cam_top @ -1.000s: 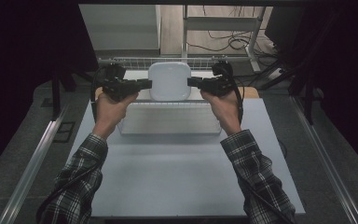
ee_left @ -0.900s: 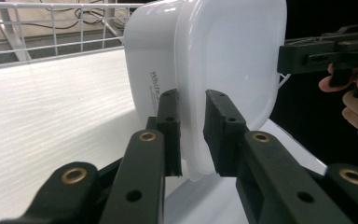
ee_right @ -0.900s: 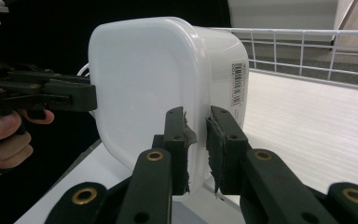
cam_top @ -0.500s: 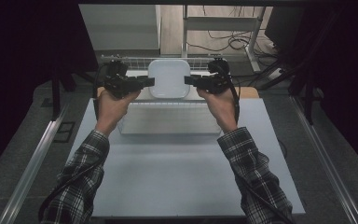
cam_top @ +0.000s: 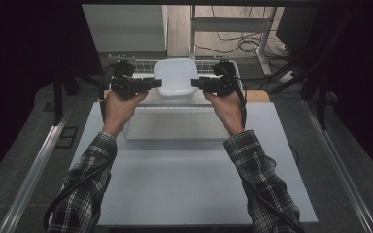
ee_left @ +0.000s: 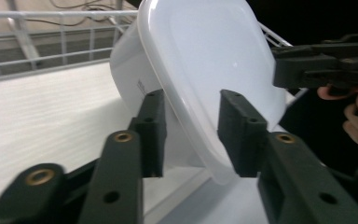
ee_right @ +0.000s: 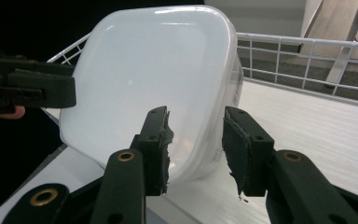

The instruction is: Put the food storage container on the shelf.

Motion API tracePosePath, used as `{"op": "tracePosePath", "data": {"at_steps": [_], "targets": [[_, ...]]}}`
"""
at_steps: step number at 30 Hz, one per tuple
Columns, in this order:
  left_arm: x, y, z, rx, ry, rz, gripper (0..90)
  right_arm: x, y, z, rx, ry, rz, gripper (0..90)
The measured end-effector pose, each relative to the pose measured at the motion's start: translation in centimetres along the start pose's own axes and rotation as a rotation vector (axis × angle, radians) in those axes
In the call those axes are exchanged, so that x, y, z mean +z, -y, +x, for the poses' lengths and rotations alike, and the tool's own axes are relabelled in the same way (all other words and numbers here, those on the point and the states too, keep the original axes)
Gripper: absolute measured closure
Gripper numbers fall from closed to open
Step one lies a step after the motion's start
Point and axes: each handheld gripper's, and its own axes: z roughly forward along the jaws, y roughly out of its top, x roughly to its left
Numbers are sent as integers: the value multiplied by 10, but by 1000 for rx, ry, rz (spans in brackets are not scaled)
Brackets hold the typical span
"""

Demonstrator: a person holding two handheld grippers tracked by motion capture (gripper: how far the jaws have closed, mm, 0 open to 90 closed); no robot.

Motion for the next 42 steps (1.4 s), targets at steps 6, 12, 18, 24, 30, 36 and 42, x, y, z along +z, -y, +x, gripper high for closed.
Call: {"op": "tracePosePath", "data": {"at_steps": [6,12,18,24,30,36,42], "targets": [[8,-6,7,-5,-51,-20,533,4,-2,1,-3,14,-3,594],[15,-13,8,20,-109,-18,515,6,-4,2,-3,28,-17,587],[17,-10,5,56,-148,-44,343,8,-4,-1,-10,59,-35,514],[12,-7,4,92,-88,-38,223,4,0,-4,-44,34,-54,324],[8,-3,0,127,-55,-26,164,0,3,0,-73,10,-55,255],[3,5,-3,169,-7,-24,106,-1,8,6,-109,8,-39,208],[-1,10,-9,216,8,-11,32,-3,13,11,-138,6,-28,168]]}}
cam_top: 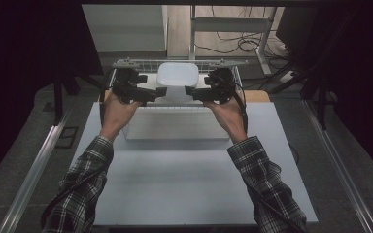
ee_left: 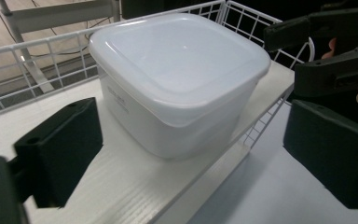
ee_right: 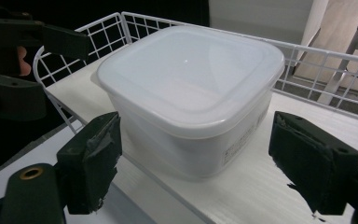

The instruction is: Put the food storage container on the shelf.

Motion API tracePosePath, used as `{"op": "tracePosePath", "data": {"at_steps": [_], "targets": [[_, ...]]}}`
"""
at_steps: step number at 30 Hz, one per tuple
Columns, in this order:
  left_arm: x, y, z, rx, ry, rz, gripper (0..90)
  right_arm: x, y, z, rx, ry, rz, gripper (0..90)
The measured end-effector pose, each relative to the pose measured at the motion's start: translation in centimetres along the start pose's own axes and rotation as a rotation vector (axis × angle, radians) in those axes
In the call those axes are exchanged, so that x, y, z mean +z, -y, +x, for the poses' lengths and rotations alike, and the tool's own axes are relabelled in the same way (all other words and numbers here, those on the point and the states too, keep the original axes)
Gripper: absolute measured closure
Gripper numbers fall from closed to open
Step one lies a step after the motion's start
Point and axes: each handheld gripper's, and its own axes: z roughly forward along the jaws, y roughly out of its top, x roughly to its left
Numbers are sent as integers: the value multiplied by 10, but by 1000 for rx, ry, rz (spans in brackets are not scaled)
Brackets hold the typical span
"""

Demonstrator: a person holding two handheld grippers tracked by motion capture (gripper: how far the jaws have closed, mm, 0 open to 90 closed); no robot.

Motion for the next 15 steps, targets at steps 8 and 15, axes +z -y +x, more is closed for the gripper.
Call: {"op": "tracePosePath", "data": {"at_steps": [8,15], "targets": [[-5,4,-6,20,67,21,0,-7,5,4,-32,-5,-1,146],[-5,17,-9,14,155,49,0,-15,11,8,-56,-15,-8,117]]}}
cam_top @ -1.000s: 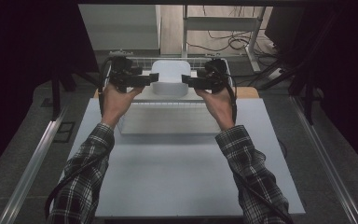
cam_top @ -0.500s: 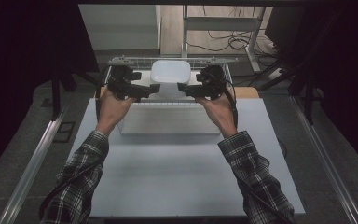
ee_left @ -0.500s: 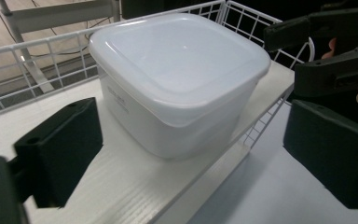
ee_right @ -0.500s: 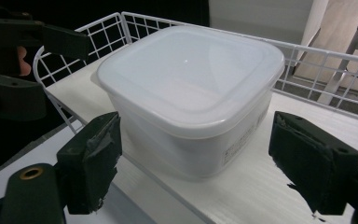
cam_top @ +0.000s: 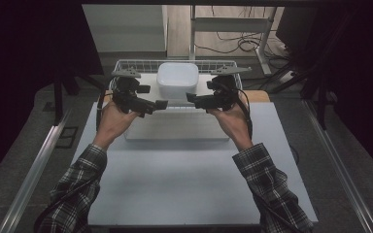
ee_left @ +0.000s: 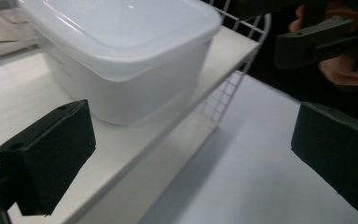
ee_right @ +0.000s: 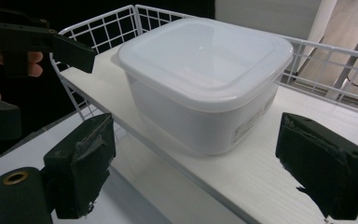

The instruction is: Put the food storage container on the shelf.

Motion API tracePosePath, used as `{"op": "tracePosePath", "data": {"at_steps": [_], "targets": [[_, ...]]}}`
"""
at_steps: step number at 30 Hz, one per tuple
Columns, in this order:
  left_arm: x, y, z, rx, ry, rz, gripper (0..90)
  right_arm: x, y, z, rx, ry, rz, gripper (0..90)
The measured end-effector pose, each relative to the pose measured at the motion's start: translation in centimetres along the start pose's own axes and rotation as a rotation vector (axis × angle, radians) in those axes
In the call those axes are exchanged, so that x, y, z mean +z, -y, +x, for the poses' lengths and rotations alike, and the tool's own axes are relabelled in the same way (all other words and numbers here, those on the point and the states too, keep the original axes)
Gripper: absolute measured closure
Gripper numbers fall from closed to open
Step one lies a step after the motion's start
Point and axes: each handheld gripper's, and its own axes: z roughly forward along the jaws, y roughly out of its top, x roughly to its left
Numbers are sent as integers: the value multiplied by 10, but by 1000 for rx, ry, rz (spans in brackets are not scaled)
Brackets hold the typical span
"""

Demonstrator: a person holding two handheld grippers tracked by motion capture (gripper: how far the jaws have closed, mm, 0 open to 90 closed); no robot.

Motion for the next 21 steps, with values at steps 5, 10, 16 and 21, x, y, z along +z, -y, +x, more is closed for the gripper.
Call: {"op": "tracePosePath", "data": {"at_steps": [5,10,16,21], "targets": [[-2,8,-2,-4,40,-24,0,-4,6,5,-33,5,12,95],[-4,17,-6,-4,46,-34,0,-6,13,8,-41,2,24,84],[-4,28,-10,-13,42,-35,0,-9,22,13,-53,-7,29,73],[-4,37,-10,-17,61,-27,0,-10,28,15,-54,-17,36,62]]}}
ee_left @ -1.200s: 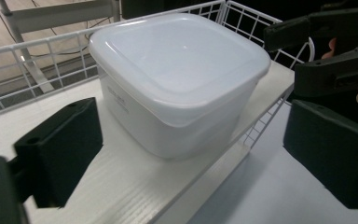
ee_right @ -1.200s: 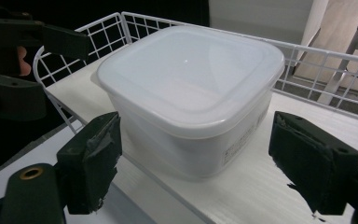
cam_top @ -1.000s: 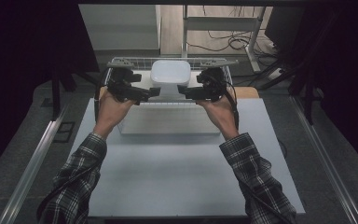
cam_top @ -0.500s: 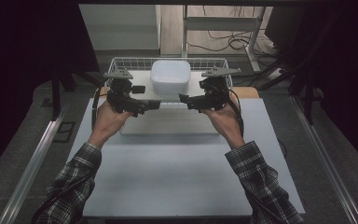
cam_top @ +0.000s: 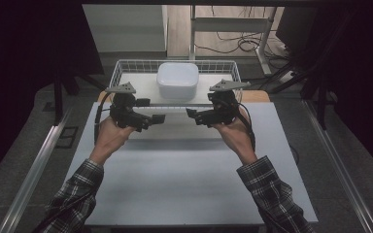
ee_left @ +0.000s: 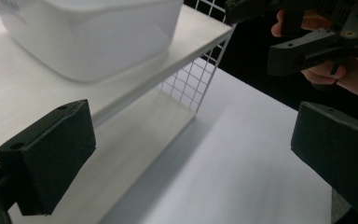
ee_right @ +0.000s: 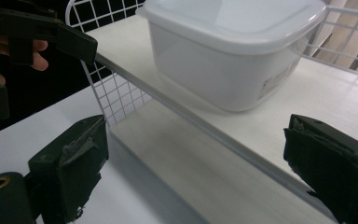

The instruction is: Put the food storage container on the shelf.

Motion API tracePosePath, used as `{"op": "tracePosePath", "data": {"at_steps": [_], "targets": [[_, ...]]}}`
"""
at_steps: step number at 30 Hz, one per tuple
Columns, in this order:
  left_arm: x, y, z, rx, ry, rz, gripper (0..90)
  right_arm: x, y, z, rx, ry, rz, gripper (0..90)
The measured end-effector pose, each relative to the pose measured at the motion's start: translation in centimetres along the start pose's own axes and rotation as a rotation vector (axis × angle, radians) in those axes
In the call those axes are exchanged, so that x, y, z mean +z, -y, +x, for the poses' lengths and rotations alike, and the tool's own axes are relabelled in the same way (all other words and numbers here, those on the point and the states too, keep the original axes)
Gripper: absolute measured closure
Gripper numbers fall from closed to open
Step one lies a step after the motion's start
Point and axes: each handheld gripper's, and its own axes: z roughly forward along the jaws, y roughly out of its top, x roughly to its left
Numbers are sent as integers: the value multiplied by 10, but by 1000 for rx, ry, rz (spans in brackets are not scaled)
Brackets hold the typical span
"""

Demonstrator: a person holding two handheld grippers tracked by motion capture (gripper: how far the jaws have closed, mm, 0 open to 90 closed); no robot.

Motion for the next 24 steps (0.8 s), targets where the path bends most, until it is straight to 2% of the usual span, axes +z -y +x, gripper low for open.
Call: {"op": "tracePosePath", "data": {"at_steps": [4,8,12,15,24], "targets": [[0,9,-2,3,-2,7,0,-2,6,2,-4,-10,7,45],[-1,16,-4,7,-3,16,0,-5,13,5,-33,-6,19,7],[-1,23,-7,3,34,34,0,-8,20,6,-38,-1,20,0],[0,30,-11,17,32,67,0,-13,27,9,-45,-6,22,0],[1,43,-19,12,35,64,0,-21,42,12,-42,-18,26,0]]}}
